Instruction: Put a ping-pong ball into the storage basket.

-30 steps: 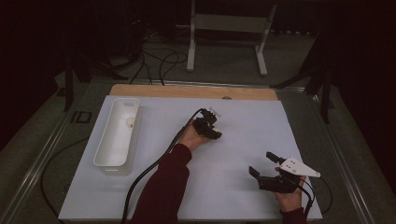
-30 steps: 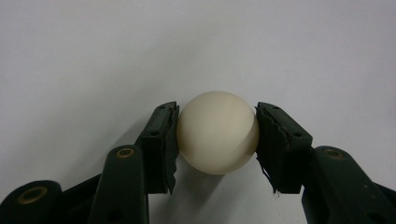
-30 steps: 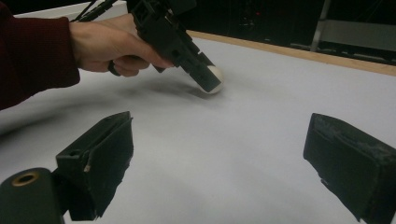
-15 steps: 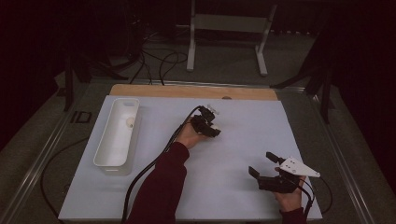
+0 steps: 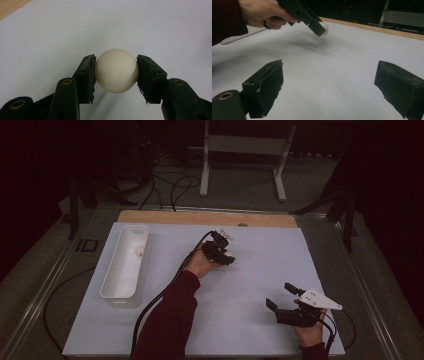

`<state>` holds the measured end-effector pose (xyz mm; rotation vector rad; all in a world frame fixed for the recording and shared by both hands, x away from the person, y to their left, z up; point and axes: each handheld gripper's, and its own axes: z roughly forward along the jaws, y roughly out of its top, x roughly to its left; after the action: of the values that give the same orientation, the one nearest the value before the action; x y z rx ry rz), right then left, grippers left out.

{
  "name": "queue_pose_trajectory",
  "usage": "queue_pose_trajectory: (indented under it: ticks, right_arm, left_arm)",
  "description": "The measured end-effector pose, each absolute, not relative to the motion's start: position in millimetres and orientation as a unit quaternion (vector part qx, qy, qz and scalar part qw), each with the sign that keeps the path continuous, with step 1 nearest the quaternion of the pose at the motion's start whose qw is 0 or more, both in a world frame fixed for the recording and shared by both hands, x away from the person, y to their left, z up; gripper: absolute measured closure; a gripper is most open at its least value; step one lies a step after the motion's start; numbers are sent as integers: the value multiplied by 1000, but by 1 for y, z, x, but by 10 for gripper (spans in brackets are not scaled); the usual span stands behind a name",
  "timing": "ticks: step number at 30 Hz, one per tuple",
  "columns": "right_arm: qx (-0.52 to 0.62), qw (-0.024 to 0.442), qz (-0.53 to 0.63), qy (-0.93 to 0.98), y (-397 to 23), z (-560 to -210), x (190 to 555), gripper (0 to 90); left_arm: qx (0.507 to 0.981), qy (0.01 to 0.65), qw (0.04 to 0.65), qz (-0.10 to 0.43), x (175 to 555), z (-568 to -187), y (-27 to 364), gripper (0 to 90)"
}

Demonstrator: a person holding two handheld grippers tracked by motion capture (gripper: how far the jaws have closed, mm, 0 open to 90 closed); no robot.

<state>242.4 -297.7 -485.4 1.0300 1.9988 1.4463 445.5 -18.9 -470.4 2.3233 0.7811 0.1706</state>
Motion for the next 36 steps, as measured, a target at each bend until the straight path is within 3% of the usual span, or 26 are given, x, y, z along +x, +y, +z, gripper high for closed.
queue_pose_trajectory:
  ticks: [36]
  right_arm:
    - [376, 233, 522, 729, -298, -487, 242, 81]
  left_arm:
    - [888, 292, 347, 70, 444, -449, -4, 516]
